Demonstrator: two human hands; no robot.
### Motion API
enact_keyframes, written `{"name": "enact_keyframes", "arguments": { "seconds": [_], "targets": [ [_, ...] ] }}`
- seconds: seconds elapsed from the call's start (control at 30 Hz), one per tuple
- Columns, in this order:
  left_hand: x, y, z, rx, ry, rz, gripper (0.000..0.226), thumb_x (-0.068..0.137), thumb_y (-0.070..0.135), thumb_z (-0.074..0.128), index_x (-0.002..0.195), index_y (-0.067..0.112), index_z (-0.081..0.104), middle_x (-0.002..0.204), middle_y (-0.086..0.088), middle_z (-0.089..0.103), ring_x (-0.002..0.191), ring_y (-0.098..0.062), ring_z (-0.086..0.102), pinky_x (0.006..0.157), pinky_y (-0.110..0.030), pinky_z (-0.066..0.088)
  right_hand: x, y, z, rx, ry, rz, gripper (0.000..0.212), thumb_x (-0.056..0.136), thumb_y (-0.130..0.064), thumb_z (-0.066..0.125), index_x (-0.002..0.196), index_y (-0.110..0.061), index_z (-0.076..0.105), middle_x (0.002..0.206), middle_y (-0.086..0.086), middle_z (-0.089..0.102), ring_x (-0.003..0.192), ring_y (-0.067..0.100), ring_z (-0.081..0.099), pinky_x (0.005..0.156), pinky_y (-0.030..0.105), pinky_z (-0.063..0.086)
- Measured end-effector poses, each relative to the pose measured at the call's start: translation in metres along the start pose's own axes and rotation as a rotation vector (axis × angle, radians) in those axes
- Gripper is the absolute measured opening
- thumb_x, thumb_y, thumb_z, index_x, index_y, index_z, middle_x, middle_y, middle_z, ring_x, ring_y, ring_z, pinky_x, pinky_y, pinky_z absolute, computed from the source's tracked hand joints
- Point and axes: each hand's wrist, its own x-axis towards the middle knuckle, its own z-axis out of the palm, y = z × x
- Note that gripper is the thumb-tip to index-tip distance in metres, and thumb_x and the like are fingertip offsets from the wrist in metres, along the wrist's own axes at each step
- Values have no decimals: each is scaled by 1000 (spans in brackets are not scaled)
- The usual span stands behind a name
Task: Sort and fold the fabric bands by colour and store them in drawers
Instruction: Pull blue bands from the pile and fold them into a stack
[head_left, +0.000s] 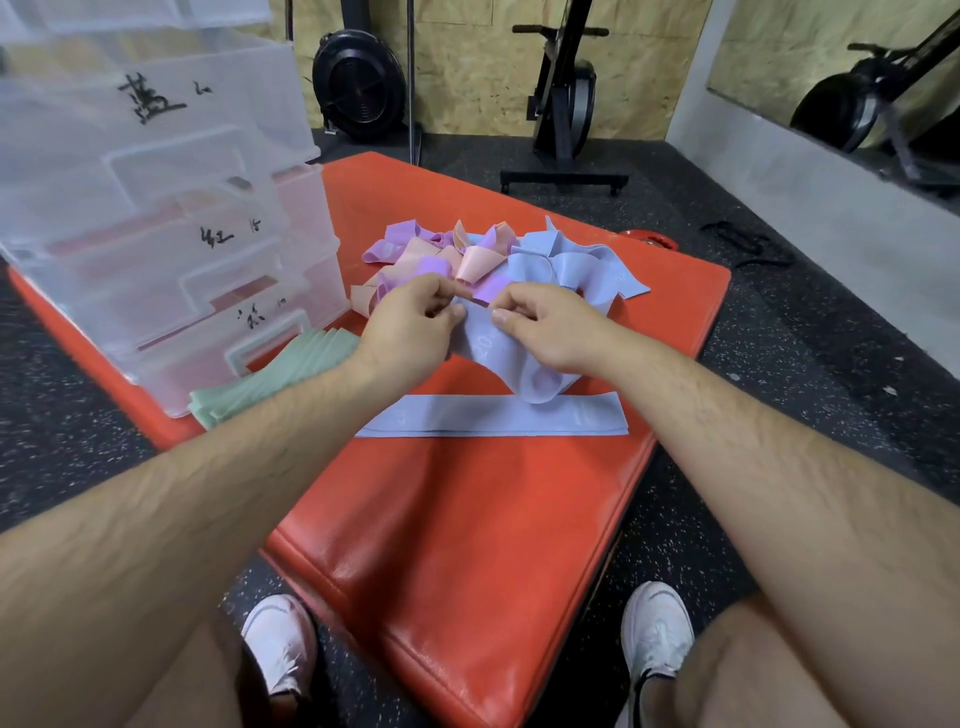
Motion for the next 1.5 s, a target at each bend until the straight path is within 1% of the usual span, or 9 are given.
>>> {"name": "enact_keyframes", "arguments": {
  "seconds": [0.23, 0.33, 0.53, 0.67, 0.83, 0.9, 1.1, 1.4, 1.5],
  "targets": [
    [0, 3, -4, 47, 18, 6, 12, 99, 22, 54, 98, 18, 65, 78, 2, 69, 55, -18, 60, 53, -21, 47, 0, 7, -3, 109, -131, 50, 28, 78, -34, 84, 98, -32, 64, 78, -12, 60, 67, 0, 54, 67, 17, 45],
    [0, 4, -4, 19, -13, -10, 13, 97, 29, 59, 97, 17, 65, 83, -5, 72, 59, -20, 63, 53, -23, 50, 0, 6, -3, 67, -105, 19, 14, 87, -29, 77, 84, -30, 63, 76, -13, 61, 65, -3, 54, 66, 17, 44],
    [-3, 4, -4, -43, -89, 14, 14, 89, 29, 73, 92, 20, 62, 84, -15, 66, 67, -17, 61, 53, -26, 55, 1, 5, -4, -45, -99, 14, 34, 95, -25, 67, 65, -26, 51, 59, -12, 44, 54, 3, 42, 54, 18, 32],
    [-1, 2, -4, -32, -64, 25, 7, 90, 22, 71, 88, 20, 65, 77, -7, 61, 62, -18, 57, 62, -41, 57, 1, 6, 1, 25, -123, -12, 25, 92, -29, 71, 72, -28, 56, 63, -14, 49, 55, -2, 45, 59, 15, 36],
    [0, 2, -7, -13, -24, 60, 5, 89, 20, 72, 88, 19, 67, 80, -17, 60, 63, -24, 57, 62, -48, 57, 4, 11, 2, 57, -151, 1, 12, 86, -29, 77, 86, -26, 65, 72, -13, 62, 69, 7, 56, 72, 32, 49],
    [2, 2, -10, -16, 15, 68, 7, 89, 20, 71, 85, 22, 66, 82, -21, 62, 62, -32, 60, 61, -44, 57, 3, 11, -4, 18, -133, -1, 11, 86, -29, 78, 88, -26, 67, 75, -13, 63, 71, 6, 58, 75, 32, 51],
    [8, -3, -21, -82, 107, 13, 8, 91, 17, 69, 92, 10, 67, 76, 2, 62, 58, -6, 53, 49, -15, 44, 0, 24, -26, -165, -152, 71, 29, 83, -38, 78, 91, -14, 64, 83, 3, 64, 73, 20, 60, 75, 39, 52],
    [24, -21, -49, -294, 217, -125, 9, 90, 13, 69, 96, 8, 65, 91, -20, 67, 71, -29, 65, 56, -29, 55, -12, 57, -60, -407, -213, 168, 20, 85, -37, 76, 84, -26, 60, 84, -7, 60, 79, 17, 58, 67, 34, 44],
    [25, -30, -56, -257, 244, -140, 5, 89, 13, 70, 87, 13, 65, 88, -17, 67, 66, -25, 64, 56, -29, 54, -20, 70, -76, -352, -175, 211, 14, 83, -36, 79, 88, -29, 68, 86, -6, 68, 83, 16, 64, 78, 36, 51]
  ]
}}
